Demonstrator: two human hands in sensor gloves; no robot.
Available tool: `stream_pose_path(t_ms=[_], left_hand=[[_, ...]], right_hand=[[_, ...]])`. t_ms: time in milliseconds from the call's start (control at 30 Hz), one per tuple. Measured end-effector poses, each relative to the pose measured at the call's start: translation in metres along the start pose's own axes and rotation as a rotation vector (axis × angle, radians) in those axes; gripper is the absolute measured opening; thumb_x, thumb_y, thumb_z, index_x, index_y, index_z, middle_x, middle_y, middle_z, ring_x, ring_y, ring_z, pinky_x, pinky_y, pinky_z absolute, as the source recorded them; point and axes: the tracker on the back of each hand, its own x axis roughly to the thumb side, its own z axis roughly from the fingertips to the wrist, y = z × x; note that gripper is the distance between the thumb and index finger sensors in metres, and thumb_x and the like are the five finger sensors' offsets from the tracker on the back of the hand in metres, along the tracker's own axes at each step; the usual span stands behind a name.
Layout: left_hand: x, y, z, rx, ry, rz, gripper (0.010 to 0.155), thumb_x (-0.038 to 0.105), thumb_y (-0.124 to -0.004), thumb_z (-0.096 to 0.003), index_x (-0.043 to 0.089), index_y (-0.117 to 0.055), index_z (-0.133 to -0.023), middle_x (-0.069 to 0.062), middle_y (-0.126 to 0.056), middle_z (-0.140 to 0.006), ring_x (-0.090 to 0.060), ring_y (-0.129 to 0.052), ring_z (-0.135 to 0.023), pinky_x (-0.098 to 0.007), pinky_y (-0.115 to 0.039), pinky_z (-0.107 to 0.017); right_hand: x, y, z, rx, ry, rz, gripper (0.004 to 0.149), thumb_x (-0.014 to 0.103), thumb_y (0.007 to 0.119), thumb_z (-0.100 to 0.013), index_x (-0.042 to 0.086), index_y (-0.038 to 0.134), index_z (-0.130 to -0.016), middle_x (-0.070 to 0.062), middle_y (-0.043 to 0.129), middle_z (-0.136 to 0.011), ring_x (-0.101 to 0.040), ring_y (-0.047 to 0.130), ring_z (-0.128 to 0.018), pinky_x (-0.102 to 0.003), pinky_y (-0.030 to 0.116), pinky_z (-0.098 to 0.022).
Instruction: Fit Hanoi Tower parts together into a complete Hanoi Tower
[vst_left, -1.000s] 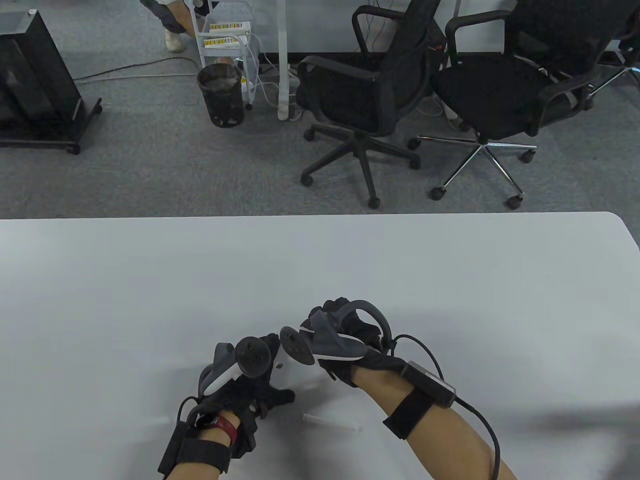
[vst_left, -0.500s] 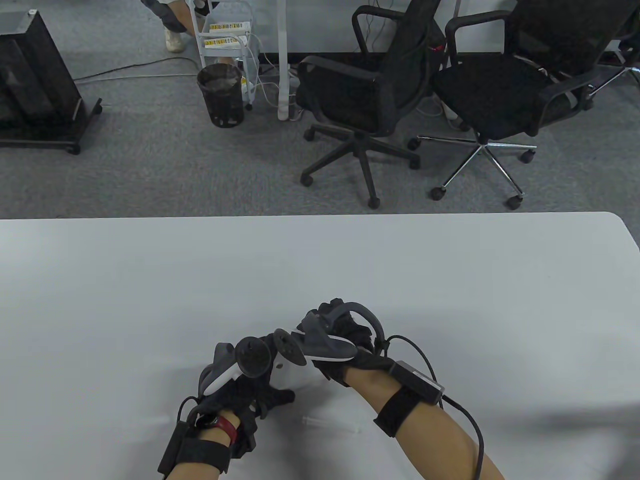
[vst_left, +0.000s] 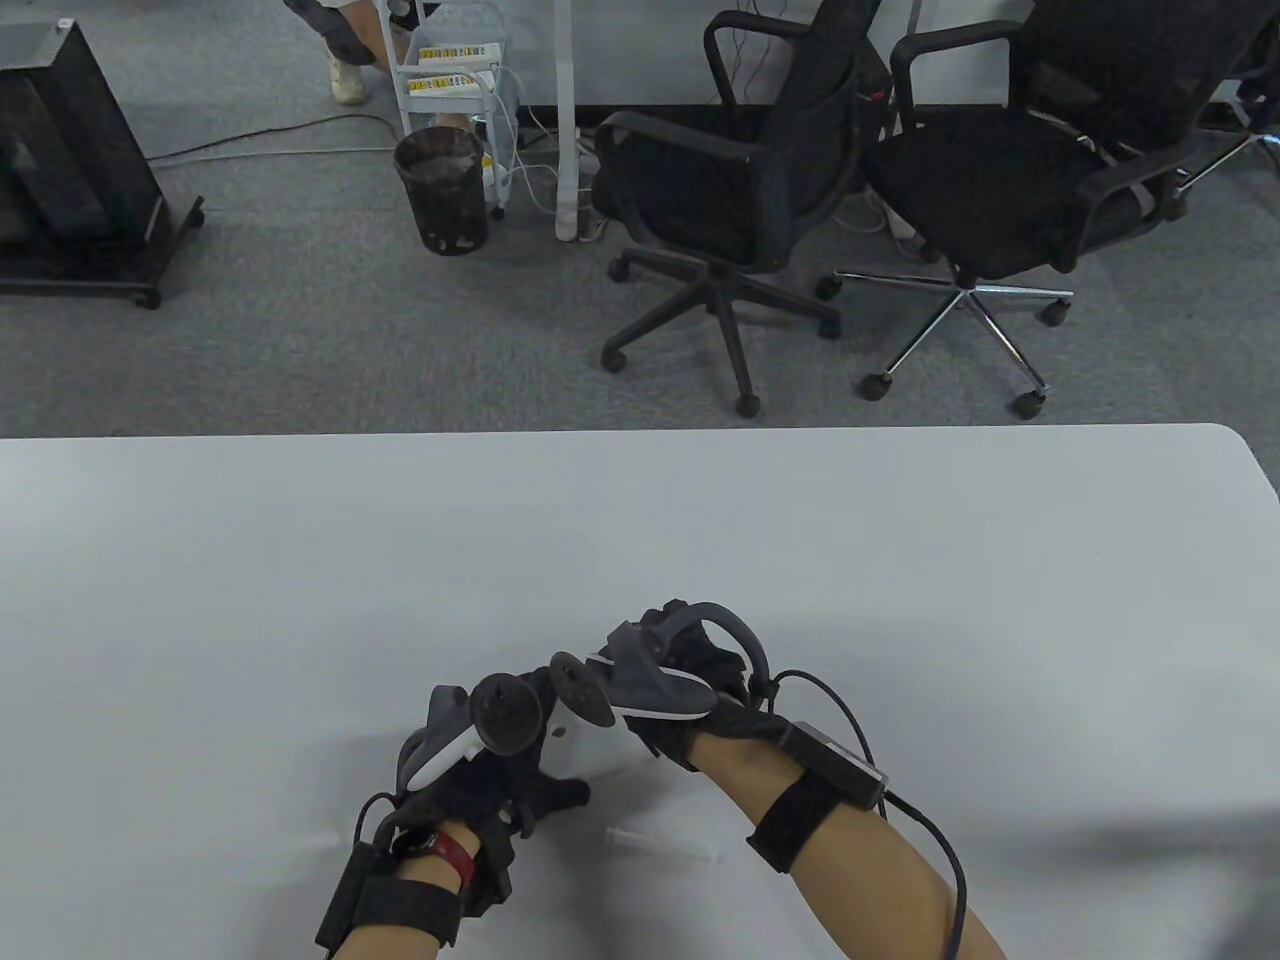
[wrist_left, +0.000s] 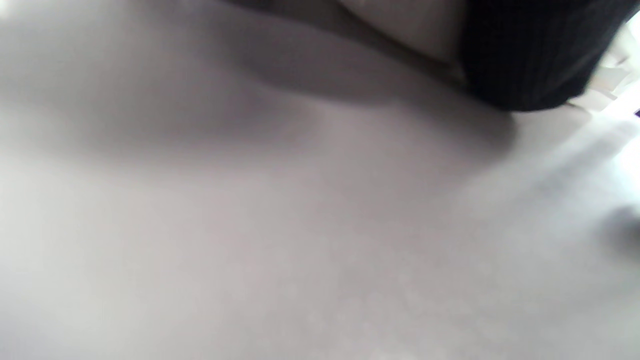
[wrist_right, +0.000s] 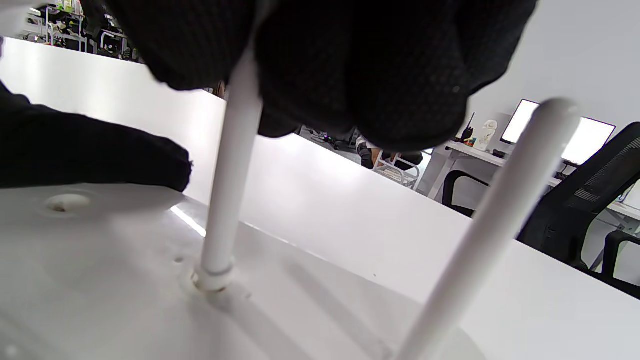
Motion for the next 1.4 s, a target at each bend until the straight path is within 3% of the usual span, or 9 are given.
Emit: stream_pose_path(t_ms=[200, 833, 1100, 1400], left_hand=[[0.000, 0.000, 0.000, 0.000, 0.000, 0.000, 0.117, 0.064, -0.088, -0.0399, 0.032, 0.004, -0.105, -0.003, -0.008, -0.116, -0.033, -0.009, -0.111, -0.058, -0.013, -0.078], [0.000, 0.000, 0.000, -0.002, 0.001, 0.001, 0.117, 0.064, -0.087, -0.0400, 0.032, 0.004, -0.104, -0.003, -0.008, -0.116, -0.033, -0.009, -0.111, -0.058, -0.013, -0.078], [0.000, 0.000, 0.000, -0.002, 0.001, 0.002, 0.116, 0.064, -0.087, -0.0402, 0.032, 0.004, -0.104, -0.003, -0.007, -0.116, -0.033, -0.009, -0.111, -0.058, -0.013, -0.078], [-0.001, 0.000, 0.000, -0.003, 0.001, 0.003, 0.116, 0.064, -0.087, -0.0402, 0.032, 0.005, -0.104, -0.003, -0.007, -0.116, -0.033, -0.009, -0.111, -0.057, -0.013, -0.078]], right_hand=[[0.001, 0.000, -0.001, -0.029, 0.022, 0.039, 0.046, 0.039, 0.079, -0.033, 0.012, 0.091, -0.068, -0.003, 0.099, -0.039, -0.028, 0.099, -0.039, -0.055, 0.074, -0.060], [0.006, 0.002, -0.005, -0.090, 0.079, 0.112, 0.046, 0.045, 0.077, -0.032, 0.012, 0.095, -0.059, 0.000, 0.100, -0.026, -0.026, 0.102, -0.028, -0.051, 0.079, -0.055], [0.006, -0.003, -0.003, -0.059, 0.078, 0.083, 0.045, 0.044, 0.077, -0.033, 0.011, 0.095, -0.058, 0.000, 0.099, -0.024, -0.025, 0.101, -0.026, -0.051, 0.079, -0.055], [0.014, 0.002, -0.010, -0.042, 0.168, 0.249, 0.045, 0.050, 0.070, -0.035, 0.014, 0.097, -0.042, 0.001, 0.095, -0.011, -0.024, 0.100, -0.015, -0.049, 0.083, -0.049]])
